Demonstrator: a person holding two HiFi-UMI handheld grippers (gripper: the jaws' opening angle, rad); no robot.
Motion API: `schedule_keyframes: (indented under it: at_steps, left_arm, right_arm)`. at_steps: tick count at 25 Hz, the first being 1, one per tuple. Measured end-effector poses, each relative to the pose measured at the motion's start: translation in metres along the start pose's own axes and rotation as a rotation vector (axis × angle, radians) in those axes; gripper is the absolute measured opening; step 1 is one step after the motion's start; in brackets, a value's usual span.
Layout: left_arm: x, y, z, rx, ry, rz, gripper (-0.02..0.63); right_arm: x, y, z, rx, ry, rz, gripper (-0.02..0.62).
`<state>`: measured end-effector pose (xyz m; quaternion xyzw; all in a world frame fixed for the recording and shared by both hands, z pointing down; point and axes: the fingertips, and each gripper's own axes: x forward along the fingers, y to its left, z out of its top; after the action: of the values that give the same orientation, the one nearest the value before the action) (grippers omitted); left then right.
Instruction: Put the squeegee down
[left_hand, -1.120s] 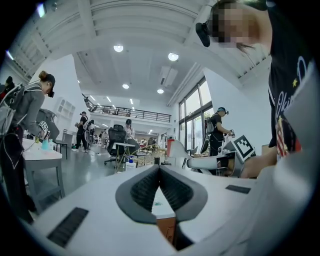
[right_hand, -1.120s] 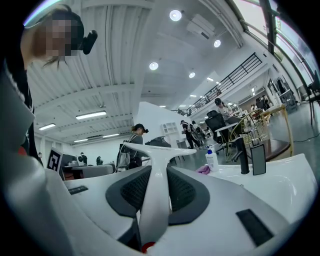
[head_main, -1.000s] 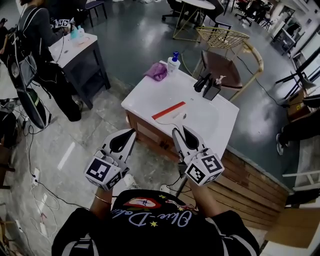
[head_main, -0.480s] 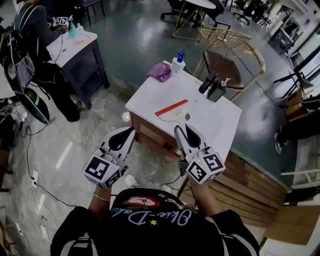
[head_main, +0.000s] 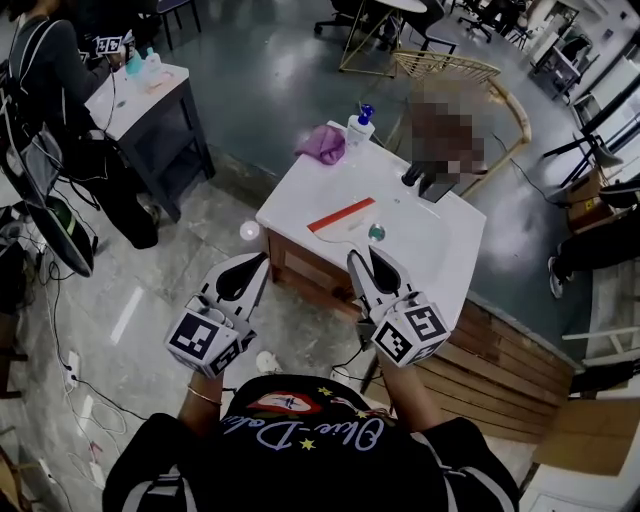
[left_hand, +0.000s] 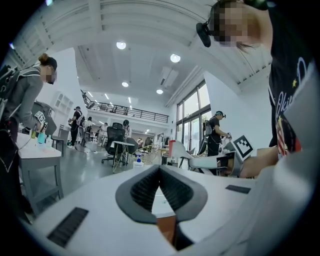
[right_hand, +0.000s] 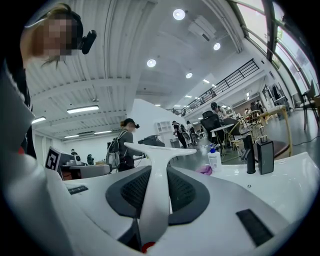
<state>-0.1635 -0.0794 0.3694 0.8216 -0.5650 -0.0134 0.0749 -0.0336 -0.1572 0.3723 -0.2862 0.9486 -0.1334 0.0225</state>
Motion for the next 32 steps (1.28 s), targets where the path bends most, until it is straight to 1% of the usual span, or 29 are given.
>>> schedule_keyframes:
  at_steps: [8, 12, 18, 21, 32]
  left_arm:
    - [0.0, 0.013, -0.004, -0.017, -0.005, -0.041, -0.005]
    - [-0.004, 0.019, -0.005, -0.029, -0.008, -0.046, -0.005]
    - [-0.01, 0.025, -0.003, -0.02, -0.009, -0.067, -0.005]
    - [-0.014, 0.029, 0.0, -0.017, 0.003, -0.064, -0.005]
    - [-0.025, 0.036, -0.001, -0.011, -0.008, -0.076, -0.005]
  right_arm:
    - [0.008, 0.006, -0.002, -0.011, 0.007, -0.034, 0.109]
    - [0.011, 0.011, -0.004, -0.017, 0.009, -0.047, 0.109]
    - [0.014, 0.017, -0.004, -0.026, 0.005, -0.065, 0.109]
    - [0.017, 0.02, -0.004, -0.027, 0.0, -0.073, 0.109]
    - [0.02, 0.031, 0.0, -0.041, -0.013, -0.084, 0.109]
